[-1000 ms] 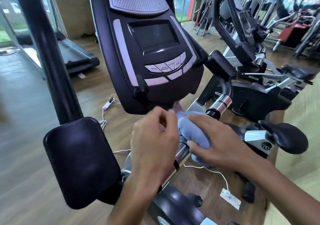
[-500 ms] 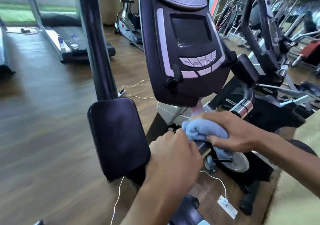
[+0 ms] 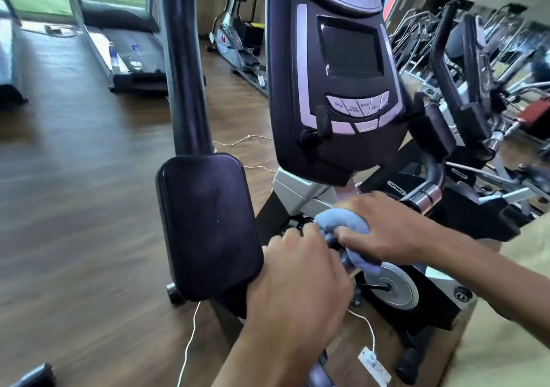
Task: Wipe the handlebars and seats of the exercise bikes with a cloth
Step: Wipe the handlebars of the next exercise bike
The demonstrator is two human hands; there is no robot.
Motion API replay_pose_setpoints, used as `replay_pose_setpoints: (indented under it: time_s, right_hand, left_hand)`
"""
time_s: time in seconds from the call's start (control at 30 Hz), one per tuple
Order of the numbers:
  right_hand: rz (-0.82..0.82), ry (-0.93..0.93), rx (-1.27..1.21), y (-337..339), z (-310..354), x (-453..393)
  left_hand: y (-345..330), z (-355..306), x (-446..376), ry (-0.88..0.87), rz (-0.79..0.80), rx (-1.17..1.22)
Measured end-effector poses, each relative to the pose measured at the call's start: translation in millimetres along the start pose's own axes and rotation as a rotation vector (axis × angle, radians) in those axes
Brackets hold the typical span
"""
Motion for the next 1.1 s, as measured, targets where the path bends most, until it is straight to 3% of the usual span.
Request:
replay_pose_setpoints:
  time_s: [0.13, 0.33, 0.37, 0.43, 0.53, 0.7, 0.8, 1.03, 1.1]
  right_hand:
    - [-0.553, -0.074, -0.239, 18, -6, 56]
    - [-0.939, -0.572, -0.362, 14, -41, 93]
    - [-0.944, -0.646, -0.347, 16, -50, 98]
    - [-0.731, -0.699, -0.291, 14, -60, 94]
    - [-0.397, -0.538, -0.372, 20, -53, 68]
    - [-0.204, -0.505, -0.031, 18, -48, 18]
    - [-0.175, -0.55, -0.024, 13, -55, 13]
    - [-0.275, -0.464, -0.082, 24, -33, 65]
    - [-0.206, -0.518, -0.007, 22, -45, 37]
  left_hand:
    - [5, -4, 1, -0.03, -0.061, -0.015]
    - [-6, -3, 6, -0.062, -0.005, -0.049]
    - [-10, -2, 5, -0.058, -0.004, -0.073]
    - [-5, -7, 5, -0.097, -0.072, -0.068]
    - [-8, -9, 2, -0.105, -0.037, -0.086]
    - [-10, -9, 2, -0.074, 0.087, -0.126]
    - [-10, -10, 2, -0.054, 0.108, -0.144]
    - [-18, -10, 0, -0.009, 0.209, -0.236]
    - [-23, -12, -1, -0.014, 0.243, -0.25]
Point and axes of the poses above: each hand's wrist, its own x-axis away from the middle knuckle, its own y-axis out of the back of the hand, z = x × y, the point moved 10 cm from there along -x, towards the middle knuckle, and after that the axes turned 7 degrees about y, right-handed, at the moved point
